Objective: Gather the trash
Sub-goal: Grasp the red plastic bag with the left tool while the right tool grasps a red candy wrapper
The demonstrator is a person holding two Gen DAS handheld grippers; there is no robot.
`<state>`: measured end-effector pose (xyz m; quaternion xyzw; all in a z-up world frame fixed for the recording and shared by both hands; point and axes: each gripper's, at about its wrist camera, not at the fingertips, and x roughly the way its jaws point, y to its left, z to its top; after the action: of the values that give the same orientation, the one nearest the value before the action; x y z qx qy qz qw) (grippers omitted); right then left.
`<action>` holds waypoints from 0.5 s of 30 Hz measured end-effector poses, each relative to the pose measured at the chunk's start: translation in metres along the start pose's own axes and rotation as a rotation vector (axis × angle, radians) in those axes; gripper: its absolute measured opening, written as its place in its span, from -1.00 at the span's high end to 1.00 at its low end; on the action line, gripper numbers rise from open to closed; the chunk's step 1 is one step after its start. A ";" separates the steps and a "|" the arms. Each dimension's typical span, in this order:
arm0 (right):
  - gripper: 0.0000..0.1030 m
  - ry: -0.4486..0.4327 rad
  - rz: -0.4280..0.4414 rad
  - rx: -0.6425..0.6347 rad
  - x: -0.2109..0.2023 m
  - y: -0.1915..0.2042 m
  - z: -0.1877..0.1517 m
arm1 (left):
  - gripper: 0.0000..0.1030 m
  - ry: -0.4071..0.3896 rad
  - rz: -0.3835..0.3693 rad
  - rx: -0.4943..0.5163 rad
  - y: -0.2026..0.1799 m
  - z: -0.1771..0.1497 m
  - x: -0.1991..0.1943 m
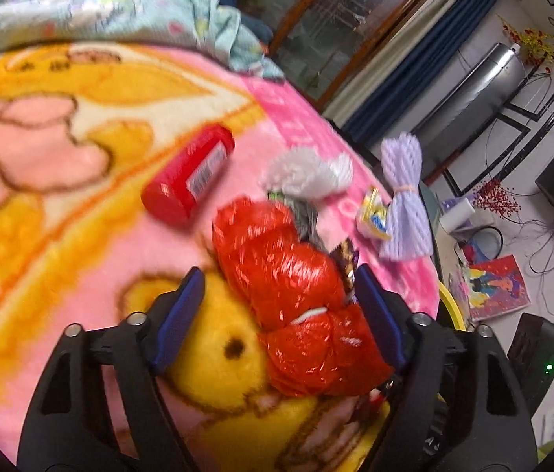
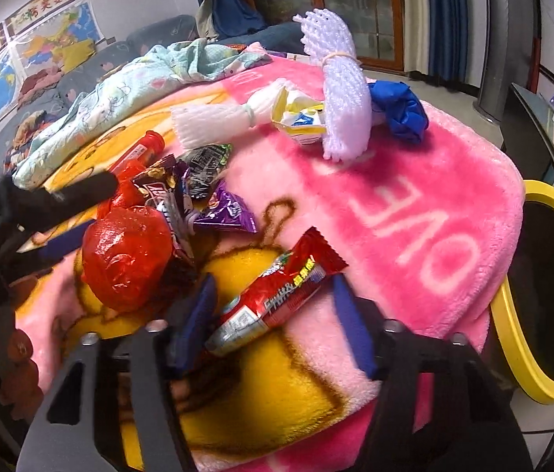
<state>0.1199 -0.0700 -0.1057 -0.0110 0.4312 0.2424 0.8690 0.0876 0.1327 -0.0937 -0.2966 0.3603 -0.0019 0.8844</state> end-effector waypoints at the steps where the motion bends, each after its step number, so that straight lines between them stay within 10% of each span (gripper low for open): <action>1: 0.10 -0.005 0.001 0.004 -0.001 -0.003 -0.001 | -0.21 0.019 -0.006 -0.017 0.003 -0.002 0.004; 15: 0.76 -0.039 0.033 0.015 -0.008 -0.016 0.003 | 0.41 0.034 -0.093 -0.084 0.012 -0.001 -0.002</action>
<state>0.1243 -0.0867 -0.1007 0.0075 0.4163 0.2536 0.8731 0.0832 0.1423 -0.0994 -0.3499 0.3609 -0.0328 0.8639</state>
